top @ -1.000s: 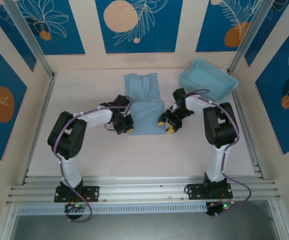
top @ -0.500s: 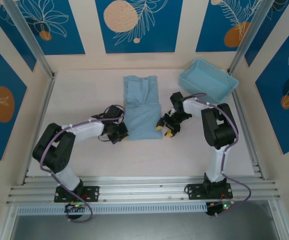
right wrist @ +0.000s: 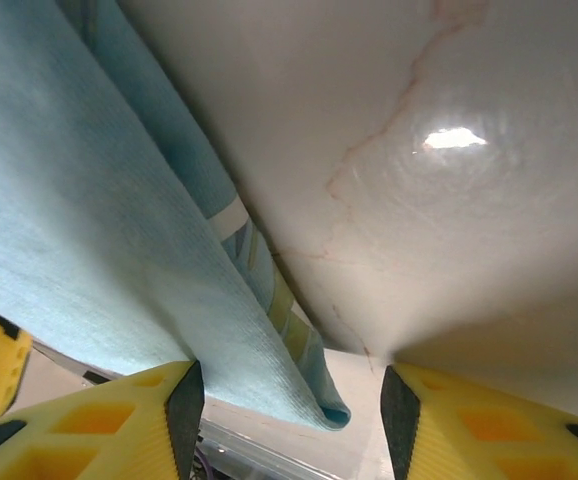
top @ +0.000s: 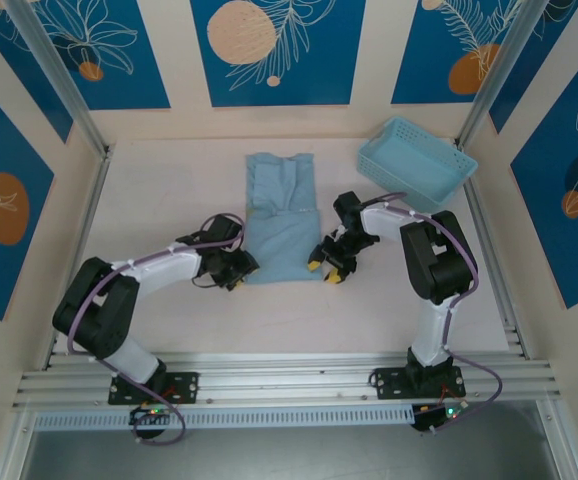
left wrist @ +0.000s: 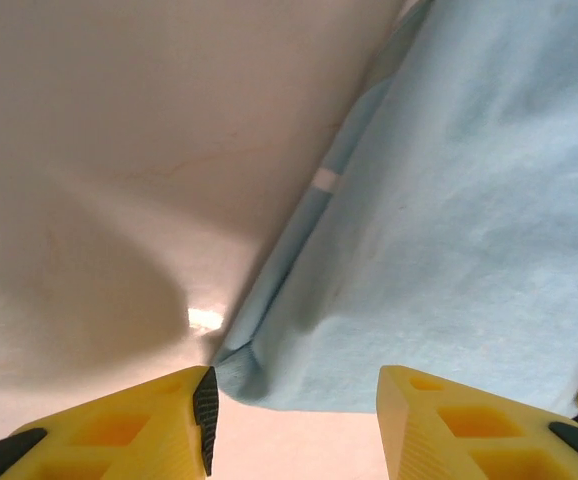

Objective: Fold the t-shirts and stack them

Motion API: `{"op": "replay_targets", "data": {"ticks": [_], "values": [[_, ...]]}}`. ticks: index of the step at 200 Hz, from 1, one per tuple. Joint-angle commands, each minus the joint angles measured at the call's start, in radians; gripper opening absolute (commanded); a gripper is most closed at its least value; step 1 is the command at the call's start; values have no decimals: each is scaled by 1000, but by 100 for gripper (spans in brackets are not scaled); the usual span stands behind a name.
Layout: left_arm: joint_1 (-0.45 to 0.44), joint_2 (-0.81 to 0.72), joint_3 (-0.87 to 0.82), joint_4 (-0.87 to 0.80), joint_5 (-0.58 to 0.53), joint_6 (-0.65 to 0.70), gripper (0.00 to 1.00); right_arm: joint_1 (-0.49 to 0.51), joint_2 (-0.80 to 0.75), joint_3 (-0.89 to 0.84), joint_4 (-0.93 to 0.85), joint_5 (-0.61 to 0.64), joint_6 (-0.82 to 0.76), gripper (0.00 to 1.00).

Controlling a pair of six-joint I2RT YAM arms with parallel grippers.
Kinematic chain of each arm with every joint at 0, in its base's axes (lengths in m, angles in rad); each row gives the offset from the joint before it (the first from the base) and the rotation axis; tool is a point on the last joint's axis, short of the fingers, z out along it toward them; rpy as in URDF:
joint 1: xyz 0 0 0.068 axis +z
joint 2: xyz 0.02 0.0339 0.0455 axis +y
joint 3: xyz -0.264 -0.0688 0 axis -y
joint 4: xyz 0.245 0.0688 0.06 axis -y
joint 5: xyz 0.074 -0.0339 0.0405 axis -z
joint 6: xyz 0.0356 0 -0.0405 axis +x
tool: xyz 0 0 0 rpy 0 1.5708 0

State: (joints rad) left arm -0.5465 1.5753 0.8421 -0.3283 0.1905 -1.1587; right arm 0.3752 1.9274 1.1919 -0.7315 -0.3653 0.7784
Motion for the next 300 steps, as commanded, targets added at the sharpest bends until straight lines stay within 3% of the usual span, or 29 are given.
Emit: {"op": "replay_targets", "data": {"ticks": [1,46,67,87,99,136,205,269,300], "values": [[-12,33,-21,27,47,-49,46,5,9,7,9,-34,31,50],[-12,116,25,49,59,-62,40,9,31,21,36,-58,62,36],[-12,142,44,88,47,-65,22,11,41,30,45,-58,78,26],[-12,145,72,88,33,-61,3,13,37,34,49,-43,90,9],[-12,134,90,57,18,-45,0,13,21,34,43,-24,90,0],[-18,64,73,-44,65,9,0,16,-46,11,-54,14,45,0],[-118,-232,-45,-204,257,172,0,108,-313,-143,-226,-74,-29,0],[-188,-559,-74,-268,349,100,0,137,-567,-173,-438,-184,26,0],[-186,-654,-56,-257,251,-1,0,110,-614,-118,-474,-234,127,0]]}}
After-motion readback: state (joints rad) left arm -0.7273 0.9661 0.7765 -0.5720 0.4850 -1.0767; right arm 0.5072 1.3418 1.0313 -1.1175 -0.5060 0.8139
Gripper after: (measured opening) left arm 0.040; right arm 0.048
